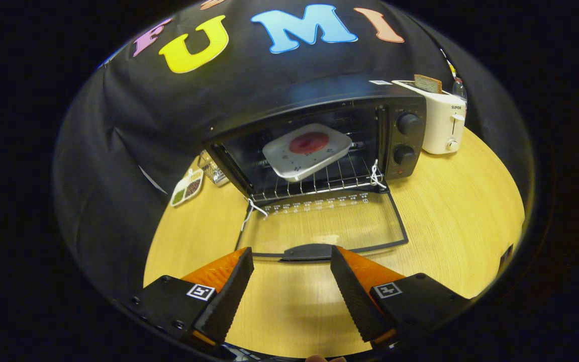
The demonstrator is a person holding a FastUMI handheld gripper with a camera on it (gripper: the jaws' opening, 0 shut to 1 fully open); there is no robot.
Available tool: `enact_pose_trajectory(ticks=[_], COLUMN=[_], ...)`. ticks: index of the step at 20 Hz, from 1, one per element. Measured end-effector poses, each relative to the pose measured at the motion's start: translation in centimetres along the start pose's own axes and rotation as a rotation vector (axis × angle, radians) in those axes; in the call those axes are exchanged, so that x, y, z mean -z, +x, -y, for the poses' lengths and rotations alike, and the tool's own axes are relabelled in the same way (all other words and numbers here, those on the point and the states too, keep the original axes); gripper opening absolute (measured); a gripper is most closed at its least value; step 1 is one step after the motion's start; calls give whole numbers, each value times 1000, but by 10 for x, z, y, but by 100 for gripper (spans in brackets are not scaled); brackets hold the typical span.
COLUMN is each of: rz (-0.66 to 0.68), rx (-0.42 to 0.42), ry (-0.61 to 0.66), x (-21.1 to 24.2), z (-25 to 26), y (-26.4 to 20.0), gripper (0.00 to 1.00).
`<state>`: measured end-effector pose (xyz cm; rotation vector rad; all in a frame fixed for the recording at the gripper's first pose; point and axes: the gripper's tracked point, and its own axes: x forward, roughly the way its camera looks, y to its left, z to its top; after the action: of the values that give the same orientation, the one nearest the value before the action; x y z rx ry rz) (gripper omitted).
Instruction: Open the toaster oven, put the food inside, and close the toaster oven door.
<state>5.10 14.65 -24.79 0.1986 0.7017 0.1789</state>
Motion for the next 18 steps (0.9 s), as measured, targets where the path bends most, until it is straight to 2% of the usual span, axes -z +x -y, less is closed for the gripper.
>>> enact_pose_trajectory(ticks=[5,9,12,18], rz=[-93,-162,-201,-202], rx=[93,202,251,241], ry=[-97,-113,-111,-82], x=[26,42,46,46], z=[25,46,56,53], y=[5,10,23,49], gripper=[98,98,99,99])
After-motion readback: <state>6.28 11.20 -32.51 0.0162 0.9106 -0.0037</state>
